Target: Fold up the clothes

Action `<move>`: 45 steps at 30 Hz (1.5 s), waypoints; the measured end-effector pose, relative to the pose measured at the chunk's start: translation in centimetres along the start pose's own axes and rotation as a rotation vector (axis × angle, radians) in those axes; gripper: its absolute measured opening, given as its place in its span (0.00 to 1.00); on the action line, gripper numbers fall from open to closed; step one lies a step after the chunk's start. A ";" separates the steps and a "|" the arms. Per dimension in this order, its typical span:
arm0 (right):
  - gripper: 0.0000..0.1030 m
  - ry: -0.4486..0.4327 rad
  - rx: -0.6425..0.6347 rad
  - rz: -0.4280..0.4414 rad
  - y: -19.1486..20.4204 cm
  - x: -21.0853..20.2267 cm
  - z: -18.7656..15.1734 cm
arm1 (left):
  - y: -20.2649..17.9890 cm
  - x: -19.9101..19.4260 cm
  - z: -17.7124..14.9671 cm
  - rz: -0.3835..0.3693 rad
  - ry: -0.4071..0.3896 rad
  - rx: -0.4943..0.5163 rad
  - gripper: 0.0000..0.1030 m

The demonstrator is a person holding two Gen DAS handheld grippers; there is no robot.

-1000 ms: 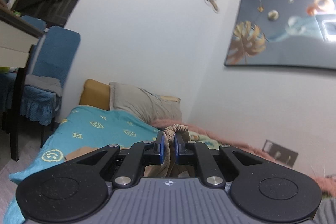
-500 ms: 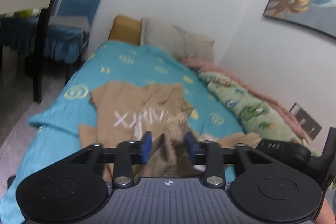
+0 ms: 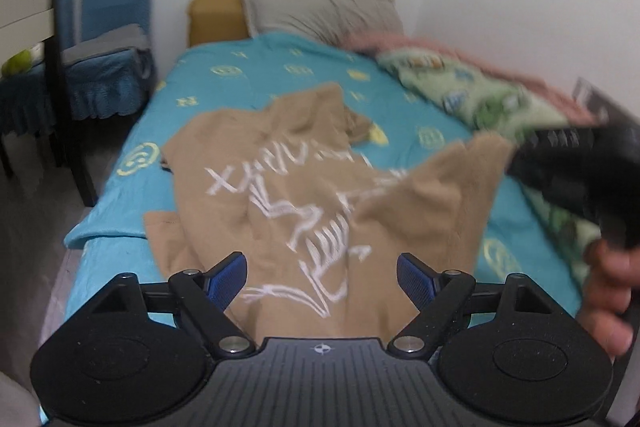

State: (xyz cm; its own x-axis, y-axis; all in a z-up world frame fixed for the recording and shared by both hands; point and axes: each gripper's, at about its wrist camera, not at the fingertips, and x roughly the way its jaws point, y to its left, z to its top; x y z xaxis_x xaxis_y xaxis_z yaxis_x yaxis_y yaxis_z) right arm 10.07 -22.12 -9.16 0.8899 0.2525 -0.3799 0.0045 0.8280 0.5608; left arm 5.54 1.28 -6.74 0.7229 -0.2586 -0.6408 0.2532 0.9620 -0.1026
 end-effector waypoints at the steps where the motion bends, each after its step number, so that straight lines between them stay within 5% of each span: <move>1: 0.07 0.010 0.018 -0.004 -0.3 0.1 0.1 | -0.5 0.3 -0.2 -0.007 0.011 0.029 0.81; 8: 0.07 0.027 0.109 -0.020 -2.4 -0.1 1.2 | -4.7 1.8 -1.8 -0.106 0.124 0.277 0.82; 16: 0.07 0.051 0.132 -0.036 -3.5 -0.2 1.4 | -10.7 5.8 -4.5 0.056 0.239 0.590 0.82; 18: 0.07 0.036 0.127 -0.058 -3.6 -0.4 1.4 | -10.6 6.6 -4.6 0.161 0.246 0.591 0.81; 21: 0.07 0.011 0.131 -0.085 -4.0 -0.7 1.4 | -8.8 5.3 -3.6 0.293 0.142 0.504 0.81; 25: 0.06 -0.004 0.128 -0.092 -4.0 -0.5 1.4 | -4.1 1.1 -1.5 0.378 -0.051 0.210 0.86; 28: 0.06 -0.003 0.104 -0.081 -3.4 -0.3 1.2 | -1.6 -1.2 -0.9 0.418 -0.118 0.089 0.90; 37: 0.06 -0.118 0.083 -0.121 -3.1 -1.6 1.3 | -1.1 0.6 -1.0 0.451 0.060 0.212 0.94; 42: 0.06 -0.164 0.081 -0.195 -3.6 -2.0 1.3 | -0.7 2.0 -1.7 0.382 0.112 0.335 0.94; 45: 0.08 -0.136 0.003 -0.233 -3.0 -1.4 1.2 | 0.0 1.2 -0.8 0.412 0.030 0.412 0.94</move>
State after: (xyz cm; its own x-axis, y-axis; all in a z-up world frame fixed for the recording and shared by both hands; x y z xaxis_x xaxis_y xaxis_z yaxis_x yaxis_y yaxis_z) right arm 9.34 -25.57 -9.48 0.9180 -0.0142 -0.3963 0.2170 0.8545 0.4719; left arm 5.91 1.07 -8.12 0.7978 0.1382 -0.5869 0.1883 0.8676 0.4602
